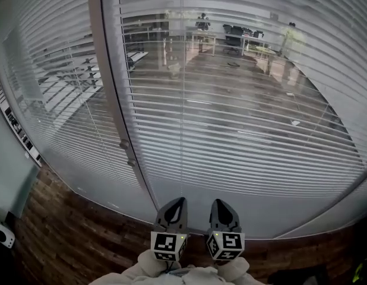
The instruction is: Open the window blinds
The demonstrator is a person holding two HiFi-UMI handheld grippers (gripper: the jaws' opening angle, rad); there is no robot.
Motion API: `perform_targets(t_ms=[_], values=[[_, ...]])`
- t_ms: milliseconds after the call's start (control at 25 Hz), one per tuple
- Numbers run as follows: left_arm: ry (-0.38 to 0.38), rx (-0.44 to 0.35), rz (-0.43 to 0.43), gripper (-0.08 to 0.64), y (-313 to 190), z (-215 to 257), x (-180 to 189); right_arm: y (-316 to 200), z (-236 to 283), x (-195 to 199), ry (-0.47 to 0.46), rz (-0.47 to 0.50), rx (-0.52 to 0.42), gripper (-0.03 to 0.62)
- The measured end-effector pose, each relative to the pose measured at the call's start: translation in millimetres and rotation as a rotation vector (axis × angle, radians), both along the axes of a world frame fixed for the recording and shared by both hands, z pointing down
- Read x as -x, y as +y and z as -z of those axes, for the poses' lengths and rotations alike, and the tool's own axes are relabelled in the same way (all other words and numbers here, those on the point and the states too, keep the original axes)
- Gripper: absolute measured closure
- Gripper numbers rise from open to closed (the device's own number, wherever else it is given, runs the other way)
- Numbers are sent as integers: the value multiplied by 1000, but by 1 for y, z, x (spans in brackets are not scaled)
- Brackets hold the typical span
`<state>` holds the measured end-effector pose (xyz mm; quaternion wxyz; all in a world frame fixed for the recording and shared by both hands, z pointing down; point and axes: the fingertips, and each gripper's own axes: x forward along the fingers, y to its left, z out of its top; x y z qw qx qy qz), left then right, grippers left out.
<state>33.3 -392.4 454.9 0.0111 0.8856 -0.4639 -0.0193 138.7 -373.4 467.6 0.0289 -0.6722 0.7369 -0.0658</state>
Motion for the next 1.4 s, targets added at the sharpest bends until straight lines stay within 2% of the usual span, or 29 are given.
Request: perform_targets(t_ms=[40, 120, 400, 1400], values=[[-3, 57, -21, 558, 6, -16, -8, 2, -4, -2, 20, -10, 12, 578], [-13, 103, -44, 558, 13, -31, -18, 5, -7, -6, 42, -30, 20, 578], [17, 82, -29, 558, 1, -16, -15, 7, 2, -15, 44, -56, 0, 578], [14, 114, -16, 558, 0, -23, -13, 3, -2, -13, 64, -50, 17, 578]])
